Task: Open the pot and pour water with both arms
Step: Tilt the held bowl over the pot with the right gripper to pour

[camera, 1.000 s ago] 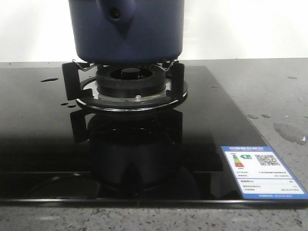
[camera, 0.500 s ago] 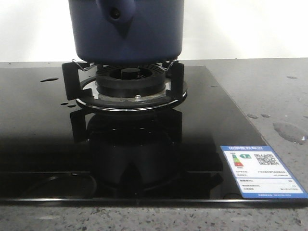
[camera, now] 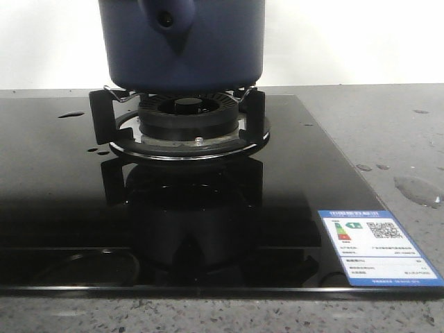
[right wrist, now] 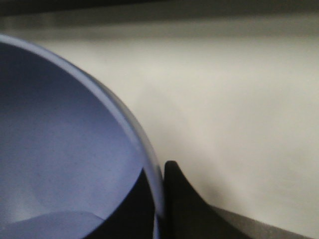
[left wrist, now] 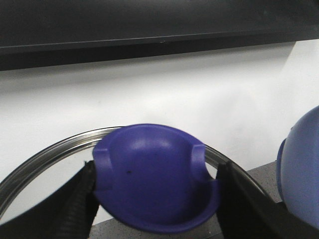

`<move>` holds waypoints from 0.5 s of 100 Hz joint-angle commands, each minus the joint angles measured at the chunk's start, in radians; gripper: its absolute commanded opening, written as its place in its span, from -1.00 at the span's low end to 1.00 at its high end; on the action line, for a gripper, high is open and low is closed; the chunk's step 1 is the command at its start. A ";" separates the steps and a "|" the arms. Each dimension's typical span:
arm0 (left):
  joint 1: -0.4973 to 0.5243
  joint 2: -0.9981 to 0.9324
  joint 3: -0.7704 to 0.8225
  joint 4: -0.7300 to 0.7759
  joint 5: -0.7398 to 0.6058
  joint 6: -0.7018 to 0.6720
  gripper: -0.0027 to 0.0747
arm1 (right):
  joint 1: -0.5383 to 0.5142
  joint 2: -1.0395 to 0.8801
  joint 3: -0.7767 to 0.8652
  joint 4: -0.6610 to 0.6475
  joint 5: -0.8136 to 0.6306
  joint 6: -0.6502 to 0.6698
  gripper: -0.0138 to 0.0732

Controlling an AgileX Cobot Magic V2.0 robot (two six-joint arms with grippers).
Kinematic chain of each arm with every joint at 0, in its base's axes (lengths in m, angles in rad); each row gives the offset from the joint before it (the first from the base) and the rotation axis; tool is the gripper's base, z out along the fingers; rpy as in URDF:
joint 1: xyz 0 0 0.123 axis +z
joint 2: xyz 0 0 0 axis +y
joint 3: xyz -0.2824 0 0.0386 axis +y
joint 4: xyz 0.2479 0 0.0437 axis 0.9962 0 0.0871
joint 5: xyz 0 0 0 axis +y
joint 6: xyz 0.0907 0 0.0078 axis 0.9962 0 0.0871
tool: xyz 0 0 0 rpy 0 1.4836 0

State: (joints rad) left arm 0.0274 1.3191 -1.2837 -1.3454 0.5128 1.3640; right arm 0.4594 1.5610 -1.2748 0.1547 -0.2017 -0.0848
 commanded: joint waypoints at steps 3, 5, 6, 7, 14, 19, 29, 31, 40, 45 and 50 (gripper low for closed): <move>0.002 -0.041 -0.041 -0.063 -0.023 -0.010 0.01 | 0.011 -0.054 0.016 -0.011 -0.271 -0.004 -0.81; 0.002 -0.041 -0.041 -0.063 -0.023 -0.010 0.01 | 0.013 -0.054 0.027 -0.011 -0.292 -0.004 -0.81; 0.002 -0.041 -0.041 -0.063 -0.023 -0.010 0.01 | 0.013 -0.054 0.031 -0.014 -0.312 -0.004 -0.81; 0.002 -0.041 -0.041 -0.063 -0.023 -0.010 0.01 | 0.015 -0.054 0.035 -0.018 -0.322 -0.004 -0.81; 0.002 -0.041 -0.041 -0.063 -0.023 -0.010 0.01 | 0.015 -0.054 0.072 -0.049 -0.416 -0.004 -0.81; 0.002 -0.041 -0.041 -0.063 -0.023 -0.010 0.01 | 0.015 -0.054 0.097 -0.058 -0.465 -0.004 -0.81; 0.002 -0.041 -0.041 -0.080 -0.023 -0.010 0.01 | 0.015 -0.043 0.114 -0.077 -0.529 -0.004 -0.81; 0.002 -0.041 -0.041 -0.086 -0.023 -0.010 0.01 | 0.015 -0.037 0.114 -0.080 -0.539 -0.004 -0.81; 0.002 -0.041 -0.041 -0.106 -0.023 -0.010 0.01 | 0.015 -0.013 0.114 -0.115 -0.602 -0.004 -0.81; 0.002 -0.041 -0.041 -0.108 -0.023 -0.010 0.01 | 0.015 -0.003 0.114 -0.130 -0.636 -0.004 -0.81; 0.002 -0.041 -0.041 -0.108 -0.023 -0.010 0.01 | 0.015 0.005 0.114 -0.133 -0.657 -0.004 -0.81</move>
State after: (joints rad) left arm 0.0274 1.3191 -1.2837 -1.3808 0.5109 1.3640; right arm 0.4725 1.5927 -1.1344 0.0487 -0.7135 -0.0878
